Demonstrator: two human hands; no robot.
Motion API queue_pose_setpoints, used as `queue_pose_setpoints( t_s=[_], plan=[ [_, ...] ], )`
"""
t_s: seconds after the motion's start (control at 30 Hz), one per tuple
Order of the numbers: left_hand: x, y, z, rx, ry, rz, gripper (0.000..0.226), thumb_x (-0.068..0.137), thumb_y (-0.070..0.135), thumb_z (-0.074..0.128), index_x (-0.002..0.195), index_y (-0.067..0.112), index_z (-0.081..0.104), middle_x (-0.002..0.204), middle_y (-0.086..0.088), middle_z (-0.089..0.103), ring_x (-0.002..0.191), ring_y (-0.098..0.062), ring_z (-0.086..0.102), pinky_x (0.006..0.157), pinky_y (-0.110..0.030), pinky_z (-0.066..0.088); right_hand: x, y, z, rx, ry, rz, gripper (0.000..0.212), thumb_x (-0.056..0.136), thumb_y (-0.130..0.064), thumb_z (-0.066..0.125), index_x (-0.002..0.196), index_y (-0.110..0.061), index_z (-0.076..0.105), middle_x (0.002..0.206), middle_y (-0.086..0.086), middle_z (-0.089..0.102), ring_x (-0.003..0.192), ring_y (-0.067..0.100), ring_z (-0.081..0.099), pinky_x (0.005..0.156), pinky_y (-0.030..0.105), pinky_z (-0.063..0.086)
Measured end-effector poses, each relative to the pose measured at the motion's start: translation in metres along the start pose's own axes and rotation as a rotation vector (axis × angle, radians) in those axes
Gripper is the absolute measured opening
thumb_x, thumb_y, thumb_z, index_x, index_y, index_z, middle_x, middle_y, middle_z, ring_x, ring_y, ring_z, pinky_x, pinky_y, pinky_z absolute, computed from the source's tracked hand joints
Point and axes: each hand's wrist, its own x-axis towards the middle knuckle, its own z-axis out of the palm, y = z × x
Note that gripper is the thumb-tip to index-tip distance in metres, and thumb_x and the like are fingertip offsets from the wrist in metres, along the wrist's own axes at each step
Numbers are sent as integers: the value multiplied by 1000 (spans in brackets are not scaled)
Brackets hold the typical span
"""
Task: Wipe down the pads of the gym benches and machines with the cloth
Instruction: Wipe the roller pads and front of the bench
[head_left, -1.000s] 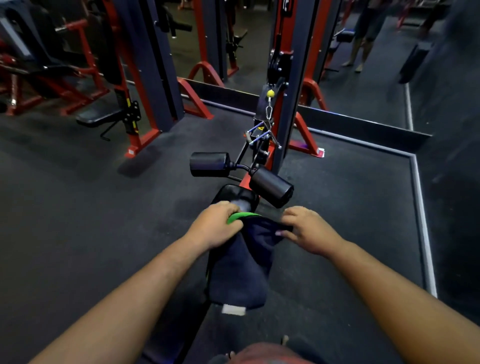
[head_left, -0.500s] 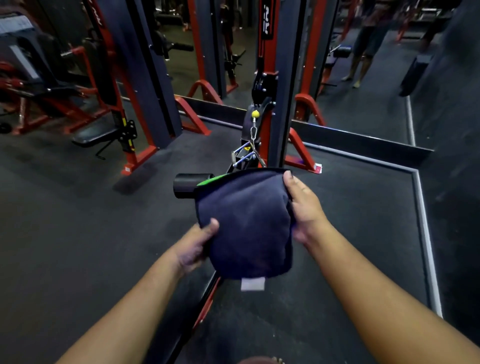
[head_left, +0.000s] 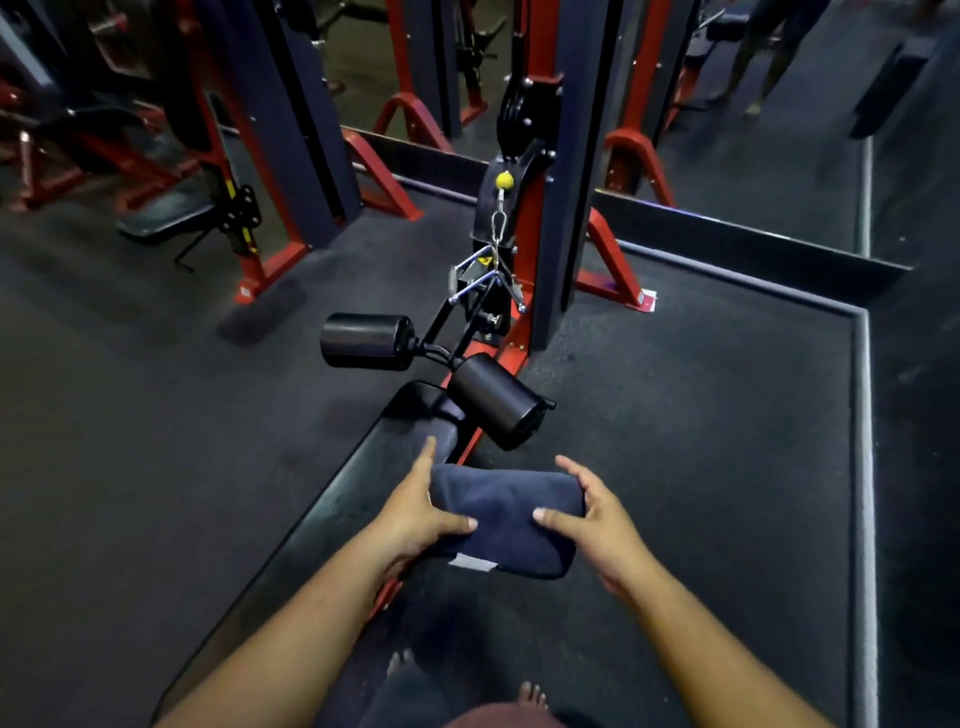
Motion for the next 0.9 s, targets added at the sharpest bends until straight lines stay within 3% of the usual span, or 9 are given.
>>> queue_pose_setpoints(
  t_s=[0.1, 0.17, 0.27, 0.4, 0.5, 0.6, 0.67, 0.77, 0.9],
  plan=[
    [26, 6, -10, 741, 221, 172, 62, 74, 47, 81, 131, 40, 60, 125, 7, 60, 122, -20, 55, 97, -39, 49, 21, -7, -4, -258, 113, -41, 43, 72, -18, 91, 105, -33, 67, 109, -8, 73, 103, 12, 69, 86, 28, 56],
    [49, 11, -17, 985, 341, 246, 41, 79, 65, 68, 110, 38, 69, 111, 8, 53, 114, -20, 51, 90, -42, 47, 38, -20, -1, -335, 267, -39, 20, 79, -28, 85, 87, -29, 67, 85, -12, 73, 84, 13, 70, 68, 27, 53],
    [92, 17, -18, 989, 249, 333, 38, 88, 65, 57, 101, 30, 67, 109, 8, 56, 114, -20, 53, 89, -40, 43, 68, -37, 7, -422, 442, -41, 21, 86, -40, 76, 86, -26, 59, 79, -11, 69, 78, 18, 67, 65, 35, 51],
    [189, 25, -27, 744, 92, 335, 24, 94, 52, 58, 105, 31, 58, 112, 6, 69, 115, -20, 61, 92, -38, 40, 150, -43, 27, -597, 664, -40, 35, 89, -39, 72, 113, -25, 51, 105, 5, 70, 101, 33, 64, 89, 47, 49],
    [276, 18, -28, 815, 17, 386, 29, 96, 50, 56, 119, 32, 55, 117, 6, 70, 118, -21, 60, 93, -39, 36, 225, -27, 53, -810, 750, 24, 73, 86, -48, 70, 145, -19, 39, 148, 13, 47, 137, 36, 43, 105, 61, 38],
    [358, -6, -29, 963, -8, 435, 33, 98, 51, 52, 123, 31, 56, 121, 5, 65, 122, -23, 55, 94, -42, 36, 299, 6, 87, -947, 509, 185, 99, 88, -76, 47, 162, -26, 4, 170, 12, -3, 155, 39, -3, 110, 77, 15],
    [405, -29, -36, 1027, -4, 567, 41, 94, 55, 47, 123, 29, 59, 127, 3, 59, 127, -24, 51, 100, -46, 36, 340, 40, 113, -959, 359, 285, 108, 82, -88, 31, 161, -27, -9, 169, 12, -16, 154, 39, -17, 112, 80, 7],
    [452, -41, -62, 1093, -69, 860, 78, 83, 76, 38, 136, 21, 53, 148, -6, 49, 145, -27, 39, 115, -56, 29, 361, 69, 140, -1095, 400, 323, 121, 73, -98, 23, 163, -19, 2, 169, 20, 0, 154, 46, -6, 110, 81, 10],
    [504, -25, -83, 1443, -381, 945, 143, 57, 96, 47, 161, 11, 0, 165, 0, -12, 155, -19, -4, 120, -58, -7, 379, 72, 136, -1212, 464, 250, 125, 71, -96, 41, 161, -12, 16, 165, 21, 22, 151, 45, 19, 108, 74, 25]
  ],
)
